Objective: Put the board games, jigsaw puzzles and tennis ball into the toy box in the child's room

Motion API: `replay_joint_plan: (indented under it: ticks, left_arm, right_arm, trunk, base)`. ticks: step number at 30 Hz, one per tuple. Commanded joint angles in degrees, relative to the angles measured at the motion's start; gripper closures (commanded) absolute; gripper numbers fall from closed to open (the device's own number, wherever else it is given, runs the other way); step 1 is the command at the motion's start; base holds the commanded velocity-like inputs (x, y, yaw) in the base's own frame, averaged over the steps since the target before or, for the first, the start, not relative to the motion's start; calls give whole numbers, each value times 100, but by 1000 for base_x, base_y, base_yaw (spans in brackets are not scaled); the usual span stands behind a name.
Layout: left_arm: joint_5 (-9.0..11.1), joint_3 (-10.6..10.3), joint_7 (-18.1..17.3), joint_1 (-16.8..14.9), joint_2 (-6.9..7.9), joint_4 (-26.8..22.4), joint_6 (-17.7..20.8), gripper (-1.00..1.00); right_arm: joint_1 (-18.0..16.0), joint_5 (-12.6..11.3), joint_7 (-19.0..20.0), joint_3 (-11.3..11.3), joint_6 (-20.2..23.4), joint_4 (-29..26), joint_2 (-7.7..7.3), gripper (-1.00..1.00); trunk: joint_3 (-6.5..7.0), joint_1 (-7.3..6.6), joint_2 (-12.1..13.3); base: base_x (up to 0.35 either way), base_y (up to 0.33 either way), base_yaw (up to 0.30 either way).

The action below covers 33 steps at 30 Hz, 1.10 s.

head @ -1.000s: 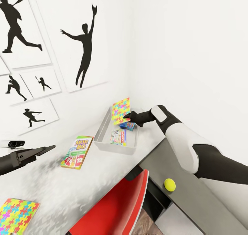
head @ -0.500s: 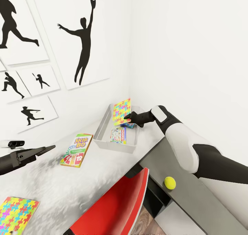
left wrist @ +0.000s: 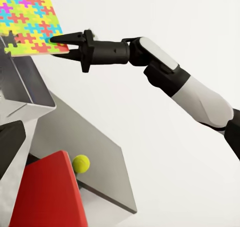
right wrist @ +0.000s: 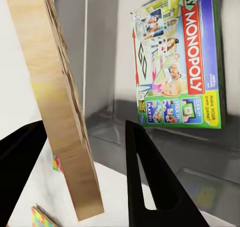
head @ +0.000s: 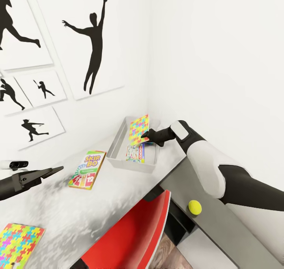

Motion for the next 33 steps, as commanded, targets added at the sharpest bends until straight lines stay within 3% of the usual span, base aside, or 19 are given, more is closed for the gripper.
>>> replay_joint_plan:
  ticks: [1,33]
  left_arm:
    - [-4,0,-24,-4,2,-1,61,-100]
    - [-12,6,-24,-4,2,-1,61,-100]
  right_arm:
    - [-5,6,-30,-46,25,-5,5,100]
    - [-5,0,-30,-46,16,-63,5,100]
  trunk:
    - [-20,3,-12]
    - [-318,3,-12]
  base:
    - [0,0,0]
    - [0,0,12]
